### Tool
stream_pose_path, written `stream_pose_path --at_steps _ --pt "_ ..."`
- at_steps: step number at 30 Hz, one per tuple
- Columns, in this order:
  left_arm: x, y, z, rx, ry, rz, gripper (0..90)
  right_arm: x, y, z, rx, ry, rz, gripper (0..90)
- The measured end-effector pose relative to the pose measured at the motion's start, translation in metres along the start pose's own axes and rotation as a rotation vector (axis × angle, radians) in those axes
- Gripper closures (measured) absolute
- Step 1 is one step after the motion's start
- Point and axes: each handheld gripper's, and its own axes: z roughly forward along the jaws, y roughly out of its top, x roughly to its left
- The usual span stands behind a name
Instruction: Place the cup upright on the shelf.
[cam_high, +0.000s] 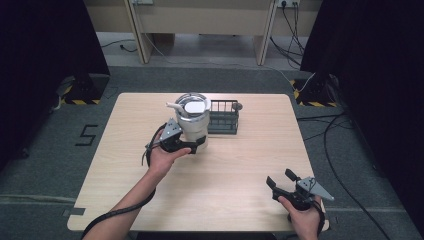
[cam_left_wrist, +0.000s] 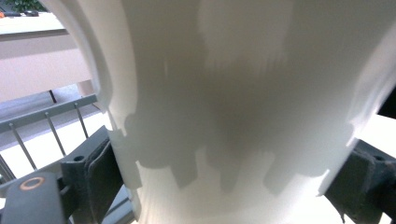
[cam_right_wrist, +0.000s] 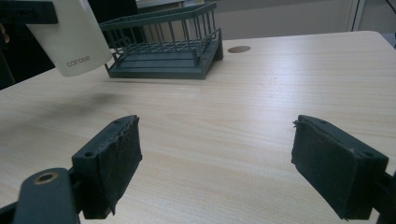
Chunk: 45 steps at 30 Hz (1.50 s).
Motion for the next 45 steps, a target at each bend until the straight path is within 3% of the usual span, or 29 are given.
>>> stream_pose_path --at_steps 45 --pt "0.022 0.043 0.026 -0.023 0.023 0.005 10.8 -0.002 0.000 0.001 0.002 0.005 0.010 16.2"
